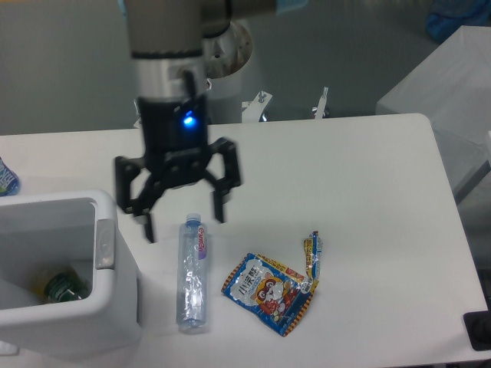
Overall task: Open the trash can
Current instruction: 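Lift the gripper up away from the trash can, leaving it open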
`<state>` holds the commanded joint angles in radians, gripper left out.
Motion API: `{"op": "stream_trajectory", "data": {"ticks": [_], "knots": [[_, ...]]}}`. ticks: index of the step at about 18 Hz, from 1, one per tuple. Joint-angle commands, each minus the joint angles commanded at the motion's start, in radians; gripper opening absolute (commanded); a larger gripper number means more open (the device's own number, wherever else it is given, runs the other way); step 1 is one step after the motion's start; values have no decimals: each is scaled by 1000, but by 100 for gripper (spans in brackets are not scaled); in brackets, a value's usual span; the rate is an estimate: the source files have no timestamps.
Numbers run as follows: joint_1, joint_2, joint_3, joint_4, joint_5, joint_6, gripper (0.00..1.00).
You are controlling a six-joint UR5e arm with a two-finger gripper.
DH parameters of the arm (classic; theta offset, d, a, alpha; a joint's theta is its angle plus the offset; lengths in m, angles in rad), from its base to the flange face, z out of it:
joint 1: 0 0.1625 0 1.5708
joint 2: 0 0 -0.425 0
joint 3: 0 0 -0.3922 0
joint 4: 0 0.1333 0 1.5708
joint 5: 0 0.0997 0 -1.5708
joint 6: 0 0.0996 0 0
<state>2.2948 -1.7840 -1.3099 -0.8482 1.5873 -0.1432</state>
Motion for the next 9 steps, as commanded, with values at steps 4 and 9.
{"op": "stream_trajectory", "data": {"ticks": [4,9], "knots": [[6,0,-23,-37,105,82,100],[29,0,-35,-124,112,316,100]]}}
